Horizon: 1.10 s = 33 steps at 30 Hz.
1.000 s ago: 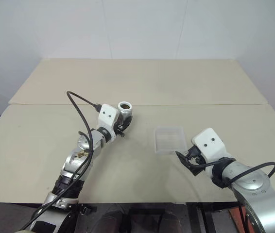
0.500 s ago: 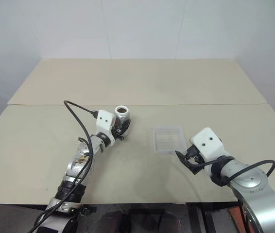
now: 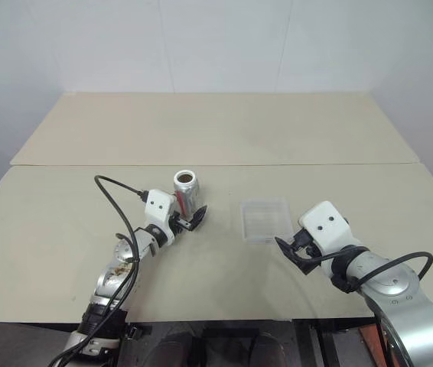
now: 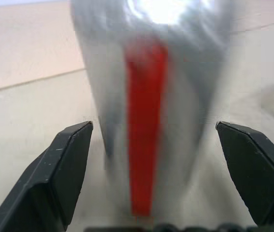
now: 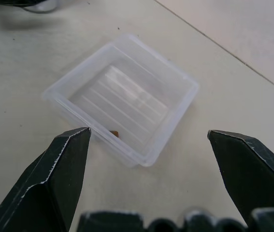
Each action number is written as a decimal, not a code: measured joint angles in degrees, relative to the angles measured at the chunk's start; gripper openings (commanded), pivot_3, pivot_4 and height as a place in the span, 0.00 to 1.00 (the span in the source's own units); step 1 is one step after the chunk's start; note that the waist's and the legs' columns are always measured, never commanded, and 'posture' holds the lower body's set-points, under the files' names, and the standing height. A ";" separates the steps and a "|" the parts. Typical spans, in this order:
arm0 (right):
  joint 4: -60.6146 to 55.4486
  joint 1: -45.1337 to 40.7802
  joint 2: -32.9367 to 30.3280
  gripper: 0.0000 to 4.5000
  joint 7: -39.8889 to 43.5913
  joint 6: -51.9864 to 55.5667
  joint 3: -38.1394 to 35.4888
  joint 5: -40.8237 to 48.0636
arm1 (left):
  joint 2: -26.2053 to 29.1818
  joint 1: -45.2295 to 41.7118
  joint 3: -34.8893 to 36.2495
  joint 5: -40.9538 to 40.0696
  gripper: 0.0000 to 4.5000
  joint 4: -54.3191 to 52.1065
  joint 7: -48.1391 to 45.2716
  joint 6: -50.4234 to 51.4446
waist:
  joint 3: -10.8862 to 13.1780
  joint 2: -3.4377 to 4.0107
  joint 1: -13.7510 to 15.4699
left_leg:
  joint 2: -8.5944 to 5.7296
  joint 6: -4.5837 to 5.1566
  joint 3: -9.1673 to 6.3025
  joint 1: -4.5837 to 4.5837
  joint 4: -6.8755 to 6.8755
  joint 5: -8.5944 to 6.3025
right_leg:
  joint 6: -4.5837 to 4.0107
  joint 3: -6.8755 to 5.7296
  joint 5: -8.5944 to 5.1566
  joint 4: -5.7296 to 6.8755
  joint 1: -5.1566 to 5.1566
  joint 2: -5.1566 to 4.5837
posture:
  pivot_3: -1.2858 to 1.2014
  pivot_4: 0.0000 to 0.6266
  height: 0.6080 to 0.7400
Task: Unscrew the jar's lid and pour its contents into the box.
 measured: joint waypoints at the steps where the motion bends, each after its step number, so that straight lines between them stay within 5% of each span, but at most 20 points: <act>1: 0.13 -0.04 0.00 1.00 0.05 -0.11 0.09 0.00 | 0.29 0.69 0.08 -0.40 0.98 -1.46 -0.14 0.26 | 0.00 0.00 0.00 | 0.00 0.00 0.00 0.00 0.00 0.00 | 0.00 0.00 0.00 0.00 0.00 0.00 | 0.52 0.24 1.00; 13: 2.80 -0.80 -2.73 1.00 5.56 -4.08 0.18 0.22 | 9.68 10.17 6.49 -8.27 0.98 -16.57 -5.90 6.62 | -0.01 0.02 0.05 | 0.02 0.00 -0.01 0.01 -0.03 -0.01 | -0.08 0.02 -0.05 0.03 -0.06 -0.01 | 0.52 0.24 1.00; 17: 5.58 4.01 -7.27 1.00 13.66 -11.17 -7.26 0.67 | 17.86 12.06 10.86 -8.39 0.98 -16.61 -10.18 5.29 | 0.00 0.02 0.16 | 0.01 0.02 0.00 0.00 -0.10 -0.04 | -0.09 -0.01 -0.06 -0.03 -0.06 -0.01 | 0.52 0.24 1.00; 23: 10.47 13.86 -10.62 1.00 32.23 -27.06 -17.85 1.62 | 29.95 23.12 17.17 -18.62 0.98 -19.97 -29.61 2.34 | 0.01 0.04 -0.10 | 0.09 -0.02 0.07 0.05 -0.12 -0.11 | -0.10 0.03 -0.13 -0.06 -0.05 -0.01 | 0.52 0.24 1.00; 33: 17.21 14.84 -12.55 1.00 41.36 -37.45 -21.84 0.75 | 30.04 23.60 21.66 -31.98 0.98 -25.64 -35.51 1.37 | 0.08 0.12 0.01 | 0.25 -0.11 0.02 0.56 -0.15 -0.21 | -0.26 0.06 -0.16 0.05 0.36 0.02 | 0.52 0.24 1.00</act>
